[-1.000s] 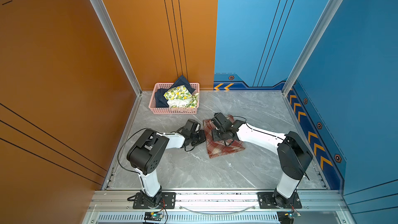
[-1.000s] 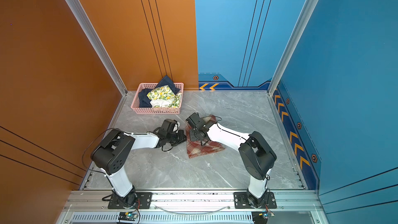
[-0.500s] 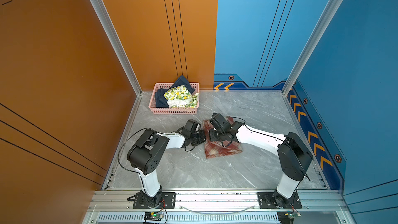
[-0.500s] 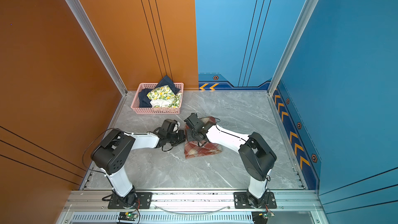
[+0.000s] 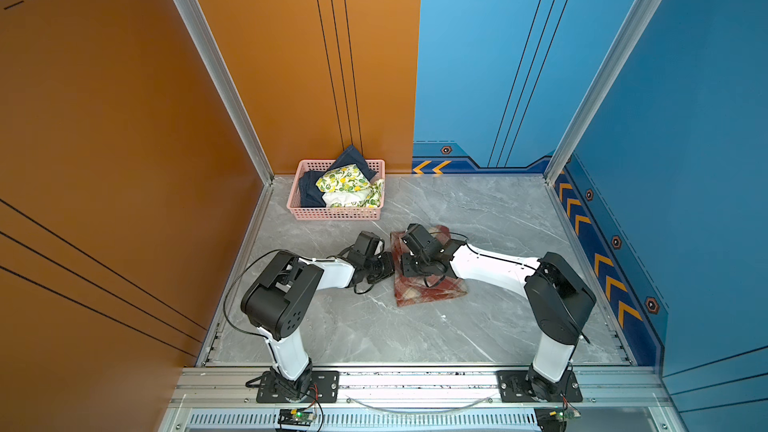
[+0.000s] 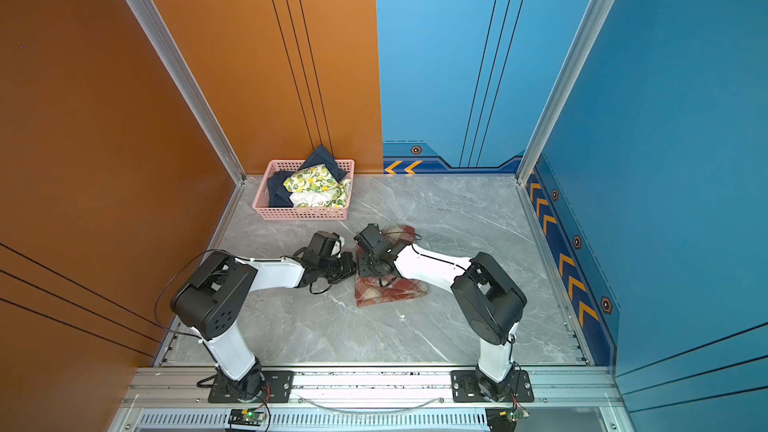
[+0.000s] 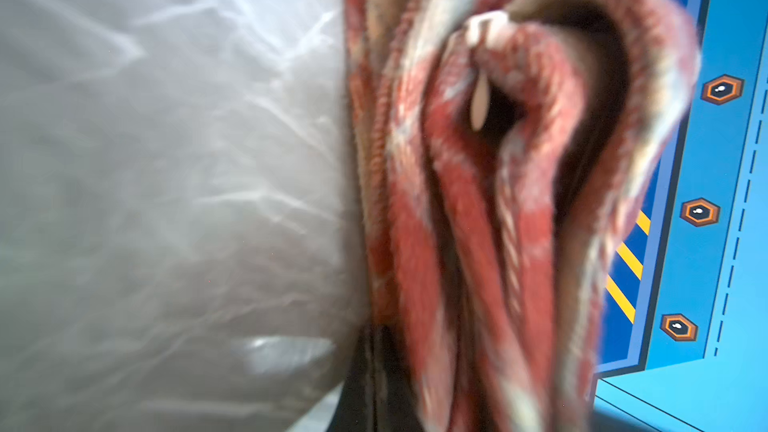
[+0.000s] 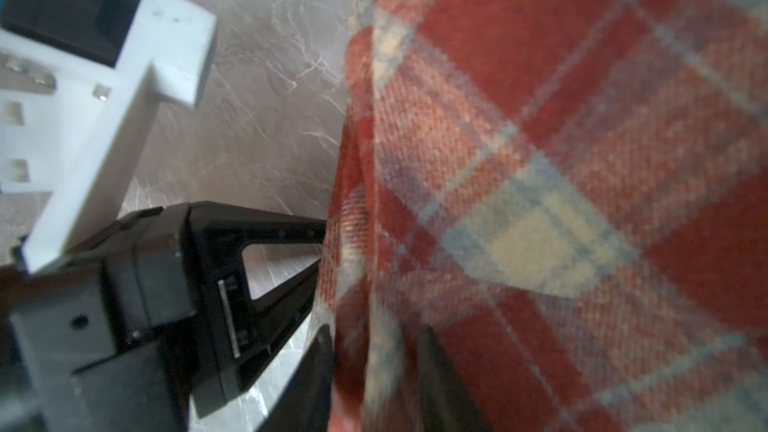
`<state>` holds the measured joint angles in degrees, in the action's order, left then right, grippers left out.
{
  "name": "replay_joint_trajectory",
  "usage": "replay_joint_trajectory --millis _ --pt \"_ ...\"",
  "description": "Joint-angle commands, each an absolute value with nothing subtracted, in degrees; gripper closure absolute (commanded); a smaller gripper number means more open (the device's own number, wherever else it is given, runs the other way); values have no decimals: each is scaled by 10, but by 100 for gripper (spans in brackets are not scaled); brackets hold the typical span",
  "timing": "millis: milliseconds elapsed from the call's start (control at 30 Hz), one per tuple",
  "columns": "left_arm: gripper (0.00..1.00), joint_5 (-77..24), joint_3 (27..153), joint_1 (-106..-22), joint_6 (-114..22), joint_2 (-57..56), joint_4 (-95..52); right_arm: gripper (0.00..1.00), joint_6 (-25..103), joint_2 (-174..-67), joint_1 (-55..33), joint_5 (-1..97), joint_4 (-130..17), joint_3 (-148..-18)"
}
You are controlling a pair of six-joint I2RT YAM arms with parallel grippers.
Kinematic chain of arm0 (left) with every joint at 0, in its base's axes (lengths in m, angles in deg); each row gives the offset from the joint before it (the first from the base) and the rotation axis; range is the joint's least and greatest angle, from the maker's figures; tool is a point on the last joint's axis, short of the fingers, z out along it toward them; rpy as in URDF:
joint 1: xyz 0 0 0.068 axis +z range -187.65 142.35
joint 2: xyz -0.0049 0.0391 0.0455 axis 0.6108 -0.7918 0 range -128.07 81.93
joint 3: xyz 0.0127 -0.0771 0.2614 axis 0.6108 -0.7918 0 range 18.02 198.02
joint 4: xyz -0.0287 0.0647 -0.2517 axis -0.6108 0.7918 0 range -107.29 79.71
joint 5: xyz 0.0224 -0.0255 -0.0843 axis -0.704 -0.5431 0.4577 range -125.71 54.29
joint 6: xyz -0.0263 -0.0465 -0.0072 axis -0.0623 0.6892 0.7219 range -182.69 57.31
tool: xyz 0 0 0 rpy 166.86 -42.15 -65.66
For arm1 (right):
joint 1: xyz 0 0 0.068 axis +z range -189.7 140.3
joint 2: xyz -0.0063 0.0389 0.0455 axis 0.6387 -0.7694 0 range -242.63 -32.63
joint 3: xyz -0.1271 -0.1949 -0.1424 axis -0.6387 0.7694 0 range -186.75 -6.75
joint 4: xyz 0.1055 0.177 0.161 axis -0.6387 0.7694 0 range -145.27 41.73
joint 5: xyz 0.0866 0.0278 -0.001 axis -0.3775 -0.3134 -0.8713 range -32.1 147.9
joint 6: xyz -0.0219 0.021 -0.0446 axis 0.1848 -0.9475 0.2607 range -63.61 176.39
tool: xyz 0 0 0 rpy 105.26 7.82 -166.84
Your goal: Fold and stack the skirts
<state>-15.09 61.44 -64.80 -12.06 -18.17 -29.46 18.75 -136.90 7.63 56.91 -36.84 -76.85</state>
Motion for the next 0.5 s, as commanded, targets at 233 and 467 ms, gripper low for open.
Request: replay_joint_trajectory --millis 233,467 --pt "85 -172 582 -624 -123 -133 -191 32 213 -1379 97 649 -294 -818" --pt "81 -145 574 -621 -93 -132 -222 29 218 -1429 113 700 -246 -866"
